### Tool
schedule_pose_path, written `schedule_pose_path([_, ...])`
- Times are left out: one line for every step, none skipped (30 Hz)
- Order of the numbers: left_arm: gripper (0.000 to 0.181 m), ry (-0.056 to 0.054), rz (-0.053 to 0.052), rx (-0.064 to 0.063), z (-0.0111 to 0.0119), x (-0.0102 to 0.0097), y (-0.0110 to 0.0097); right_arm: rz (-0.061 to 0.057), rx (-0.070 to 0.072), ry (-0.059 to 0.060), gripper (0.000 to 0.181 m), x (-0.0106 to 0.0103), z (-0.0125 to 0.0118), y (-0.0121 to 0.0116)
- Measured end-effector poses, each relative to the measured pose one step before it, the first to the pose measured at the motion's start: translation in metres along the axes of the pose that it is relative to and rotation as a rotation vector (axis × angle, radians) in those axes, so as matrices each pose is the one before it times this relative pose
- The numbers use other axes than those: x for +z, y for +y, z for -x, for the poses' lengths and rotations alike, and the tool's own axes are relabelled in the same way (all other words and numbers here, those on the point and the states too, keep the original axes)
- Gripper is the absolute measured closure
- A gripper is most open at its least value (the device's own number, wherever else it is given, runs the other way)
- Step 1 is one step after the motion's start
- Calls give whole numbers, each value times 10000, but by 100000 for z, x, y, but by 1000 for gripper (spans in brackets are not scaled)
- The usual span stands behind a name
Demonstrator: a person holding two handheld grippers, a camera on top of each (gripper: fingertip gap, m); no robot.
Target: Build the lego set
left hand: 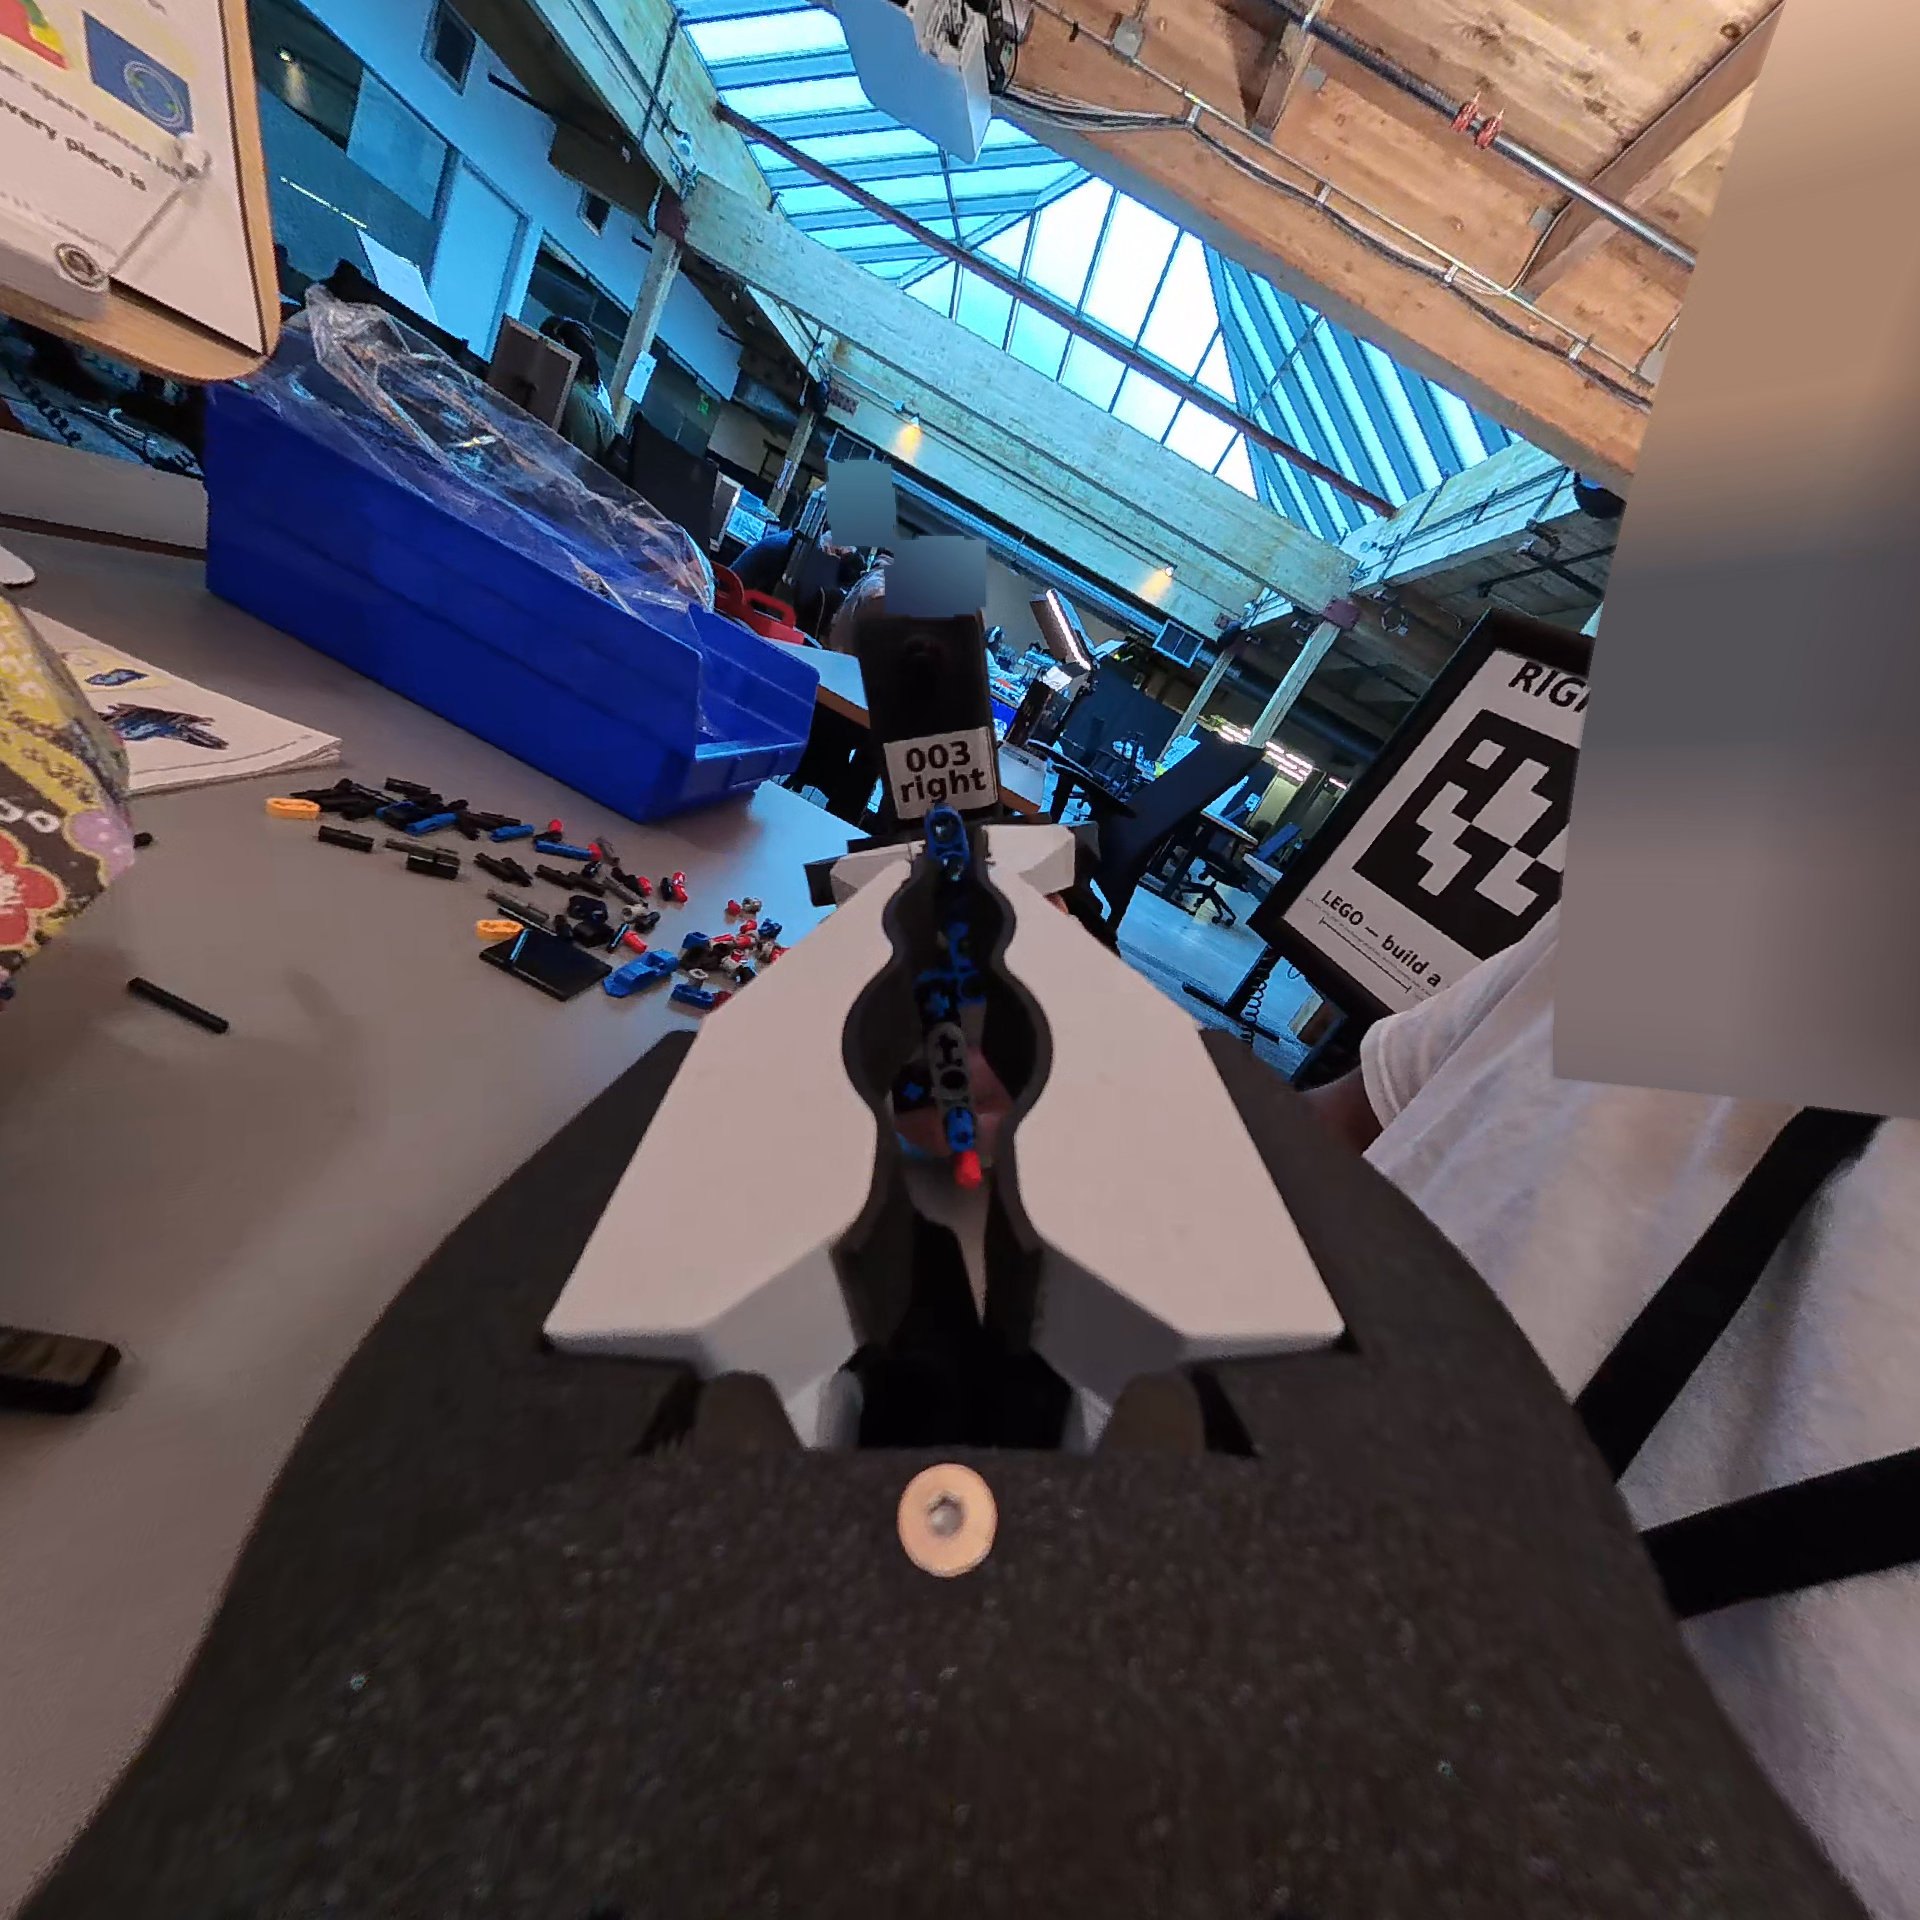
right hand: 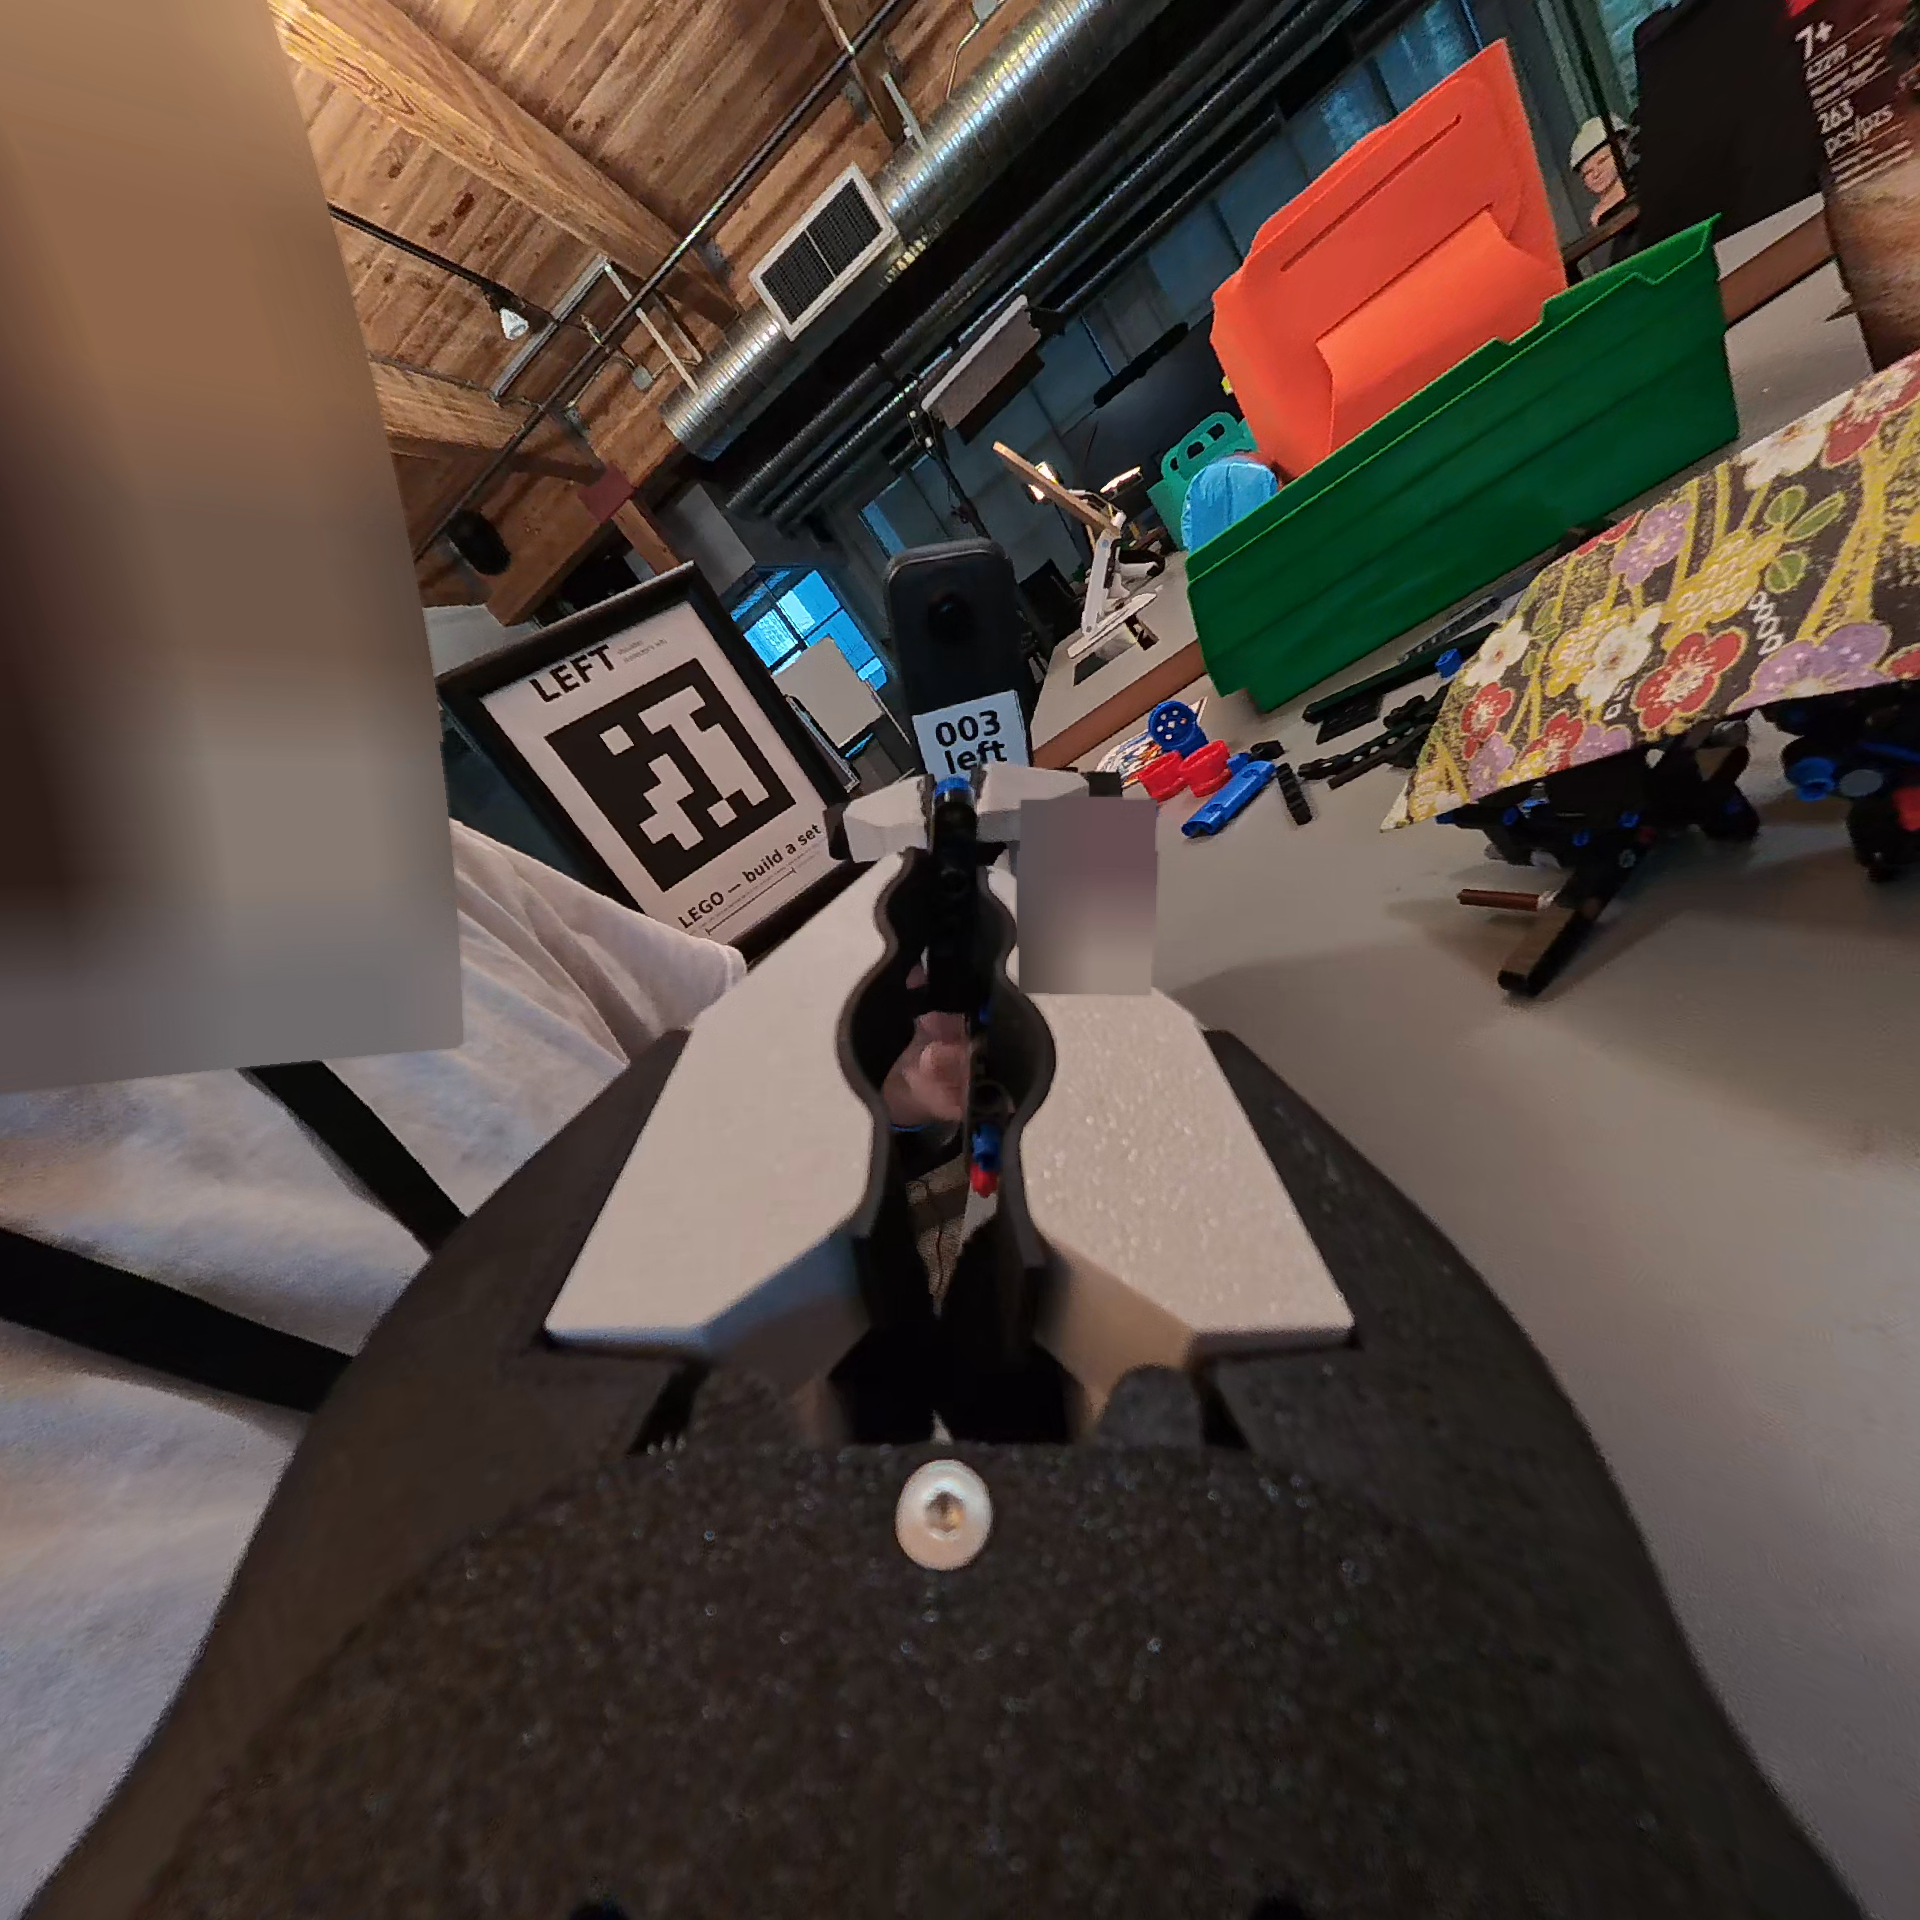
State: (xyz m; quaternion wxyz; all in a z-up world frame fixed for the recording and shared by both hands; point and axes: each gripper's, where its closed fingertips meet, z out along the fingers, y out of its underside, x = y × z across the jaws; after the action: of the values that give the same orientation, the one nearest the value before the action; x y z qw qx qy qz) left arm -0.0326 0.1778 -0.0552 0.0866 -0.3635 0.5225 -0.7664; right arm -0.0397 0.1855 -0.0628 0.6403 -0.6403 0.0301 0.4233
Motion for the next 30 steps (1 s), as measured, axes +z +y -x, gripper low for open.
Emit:
schedule_pose_path([178, -87, 27, 31, 119, -12, 64, 42, -103, 109, 175, -19, -90, 71])
schedule_pose_path([179, -61, 30, -18, 94, 10, 106, 59, -166, 170, 175, -34, -151, 65])
schedule_pose_path([179, 64, 1, -68, -53, 3, 95, 84, -162, 83, 175, -42, 3, 71])
schedule_pose_path([178, 43, -18, -111, -11, -12, 74, 81, -191, 92, 175, -17, 9, 81])
schedule_pose_path([178, 35, 27, -105, 32, 3, 131, 80, -164, 116, 175, -28, -70, 92])
schedule_pose_path([179, 150, 134, -99, -90, -23, 163, 106, -94, 13, 174, -41, 25, 137])
schedule_pose_path([179, 119, 231, -40, -66, -34, 168, 130, -57, -21, 175, -40, 95, 158])
schedule_pose_path([179, 1, 310, 69, 53, -39, 194, 124, -136, 93, 175, -26, -46, 170])
schedule_pose_path([179, 5, 370, 98, 20, -36, 227, 146, -182, 128, 175, -44, -81, 188])
schedule_pose_path([179, 72, 346, 78, -87, -58, 218, 174, -189, 48, 175, -19, 52, 217])
schedule_pose_path([179, -46, 282, 56, 60, -53, 201, 159, -240, 117, 175, 10, -26, 206])
schedule_pose_path([179, -65, 219, 48, 108, -42, 230, 178, -291, 213, 175, 18, -168, 234])
schedule_pose_path([179, 80, 211, -58, -30, -54, 255, 207, -227, 103, 175, 22, -26, 272])
schedule_pose_path([179, 114, 119, -98, -73, -26, 185, 174, -180, 8, 175, 12, 93, 231])
schedule_pose_path([179, -16, 87, -72, 68, 11, 172, 134, -171, 101, 175, 3, -62, 178])
schedule_pose_path([179, 72, 131, -23, -50, -3, 202, 167, -175, 69, 175, -9, -15, 220])
schedule_pose_path([179, 180, 52, -33, -209, -2, 69, 92, -179, -38, 175, -8, 186, 115])
schedule_pose_path([179, 68, -72, -60, -91, 67, -116, -88, -57, -10, 175, 16, 106, -115])
schedule_pose_path([179, 23, -61, 19, -97, 127, -74, -49, 85, -76, 175, 71, 107, -29])
schedule_pose_path([179, 47, -72, 33, -91, 56, -85, -110, 91, -95, 175, -53, 104, -159])
schedule_pose_path([179, -19, -33, -18, 43, 24, -40, -46, 15, 21, 175, -23, -34, -67])
schedule_pose_path([179, 13, 110, 115, -42, -6, 123, 60, 8, -25, 175, -2, 24, 97])
schedule_pose_path([179, -17, 100, 170, -85, 2, 49, 41, 46, -74, 175, 13, 112, 88])
schedule_pose_path([180, -70, -28, 132, -75, 18, -150, -91, 86, -69, 175, -7, 86, -119])
schedule_pose_path([179, -127, -53, 126, 8, 27, -158, -105, 128, -77, 175, -40, 37, -162])
schedule_pose_path([179, -125, 6, 49, 103, 0, -96, -41, 155, -67, 175, -33, -42, -102])
schedule_pose_path([179, -26, 54, -60, 65, -41, -26, -2, 100, -21, 175, 2, -77, -34])
schedule_pose_path([179, 69, 64, -48, -46, -107, 14, -4, 31, -23, 175, 63, 18, -12])
schedule_pose_path([179, 25, -3, 64, -43, -191, -9, -3, 4, -26, 175, 81, 66, 18])
schedule_pose_path([179, -67, -32, 121, 22, -212, -22, -24, 17, 9, 175, 5, 4, 2])
